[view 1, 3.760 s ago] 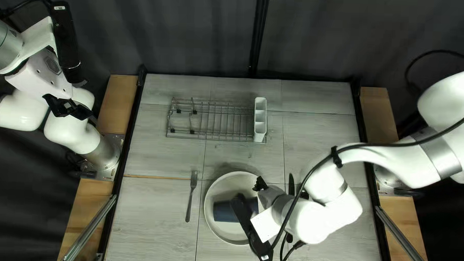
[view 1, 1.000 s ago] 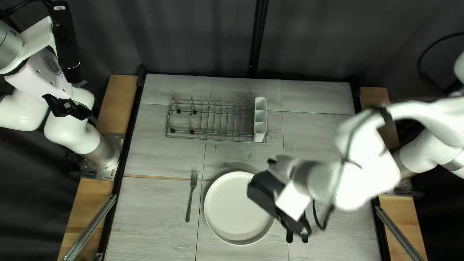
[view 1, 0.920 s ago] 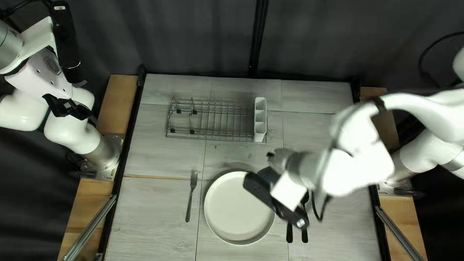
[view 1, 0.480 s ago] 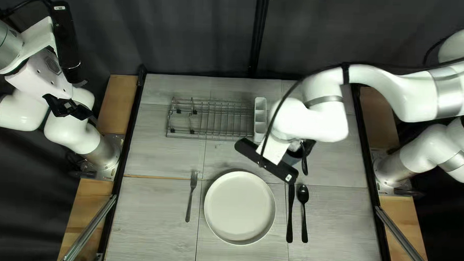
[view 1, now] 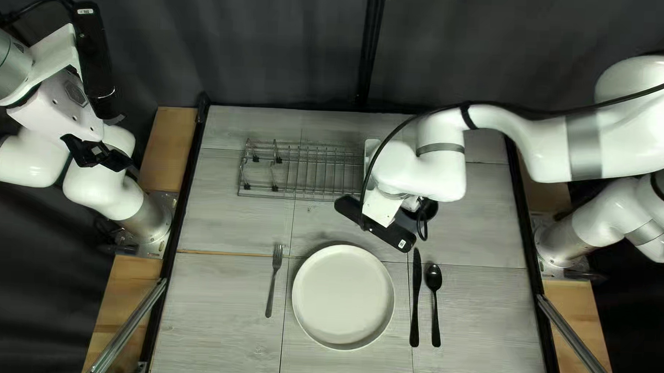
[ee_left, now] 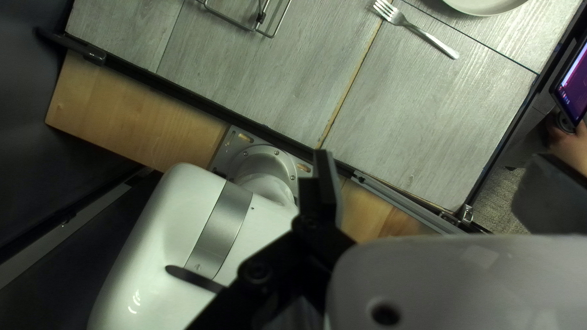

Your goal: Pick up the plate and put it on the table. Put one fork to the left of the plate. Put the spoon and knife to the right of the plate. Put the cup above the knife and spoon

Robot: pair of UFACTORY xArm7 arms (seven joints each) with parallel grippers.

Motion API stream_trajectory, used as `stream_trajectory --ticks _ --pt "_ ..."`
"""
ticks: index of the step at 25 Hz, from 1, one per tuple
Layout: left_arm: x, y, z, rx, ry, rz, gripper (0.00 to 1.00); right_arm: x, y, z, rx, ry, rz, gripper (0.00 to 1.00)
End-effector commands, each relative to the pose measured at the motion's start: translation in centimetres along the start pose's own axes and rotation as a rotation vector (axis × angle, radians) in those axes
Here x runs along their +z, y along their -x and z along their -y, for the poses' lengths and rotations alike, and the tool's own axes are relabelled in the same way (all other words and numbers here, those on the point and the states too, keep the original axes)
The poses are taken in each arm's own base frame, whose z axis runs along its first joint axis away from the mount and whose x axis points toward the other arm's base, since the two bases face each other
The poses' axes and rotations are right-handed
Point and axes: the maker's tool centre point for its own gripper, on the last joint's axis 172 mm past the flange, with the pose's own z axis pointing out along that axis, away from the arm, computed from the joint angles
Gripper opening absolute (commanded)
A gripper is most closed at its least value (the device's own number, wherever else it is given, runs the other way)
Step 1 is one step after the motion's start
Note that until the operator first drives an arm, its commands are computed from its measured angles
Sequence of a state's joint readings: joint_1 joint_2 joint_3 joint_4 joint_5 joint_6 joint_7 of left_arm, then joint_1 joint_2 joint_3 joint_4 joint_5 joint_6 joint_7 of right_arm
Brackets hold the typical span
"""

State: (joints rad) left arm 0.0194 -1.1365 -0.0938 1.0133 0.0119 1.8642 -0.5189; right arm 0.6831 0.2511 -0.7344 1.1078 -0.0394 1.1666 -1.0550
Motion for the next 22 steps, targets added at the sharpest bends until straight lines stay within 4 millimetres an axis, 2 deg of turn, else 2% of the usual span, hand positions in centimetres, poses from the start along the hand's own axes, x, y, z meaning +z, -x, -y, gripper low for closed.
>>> stream_trajectory --ticks 1,3,4,8,11,13,15,16,17,18,19,20,22 --pt "0.0 0.0 0.0 0.000 0.000 0.000 1.00 1.8 -0.1 0.2 0.006 0.000 -0.003 0.00" --pt "0.0 0.0 0.0 0.000 0.000 0.000 1.00 2.2 0.0 0.3 0.010 0.001 -0.007 0.02" --pt "0.0 0.0 0.0 0.000 0.000 0.000 1.00 2.3 0.0 0.3 0.012 0.001 -0.009 0.98" --pt "0.0 0.0 0.0 0.000 0.000 0.000 1.00 2.2 0.4 0.5 0.047 0.013 -0.006 1.00" --pt "0.0 0.0 0.0 0.000 0.000 0.000 1.00 0.1 0.9 1.1 0.099 0.039 0.004 1.00" --pt "0.0 0.0 0.0 0.000 0.000 0.000 1.00 -1.5 1.4 1.7 0.129 0.058 0.007 1.00" --pt "0.0 0.0 0.0 0.000 0.000 0.000 1.00 -4.4 2.1 2.7 0.164 0.078 0.008 1.00" --pt "0.0 0.0 0.0 0.000 0.000 0.000 1.00 -5.1 2.3 2.9 0.173 0.085 0.007 1.00" --pt "0.0 0.0 0.0 0.000 0.000 0.000 1.00 -7.4 2.9 4.0 0.201 0.099 0.006 1.00" --pt "0.0 0.0 0.0 0.000 0.000 0.000 1.00 -8.0 3.0 4.3 0.212 0.106 0.005 1.00" --pt "0.0 0.0 0.0 0.000 0.000 0.000 1.00 -9.6 3.3 5.3 0.237 0.121 -0.006 1.00" --pt "0.0 0.0 0.0 0.000 0.000 0.000 1.00 -10.5 3.1 6.3 0.244 0.132 -0.025 1.00" --pt "0.0 0.0 0.0 0.000 0.000 0.000 1.00 -11.0 2.8 6.8 0.248 0.143 -0.046 1.00"
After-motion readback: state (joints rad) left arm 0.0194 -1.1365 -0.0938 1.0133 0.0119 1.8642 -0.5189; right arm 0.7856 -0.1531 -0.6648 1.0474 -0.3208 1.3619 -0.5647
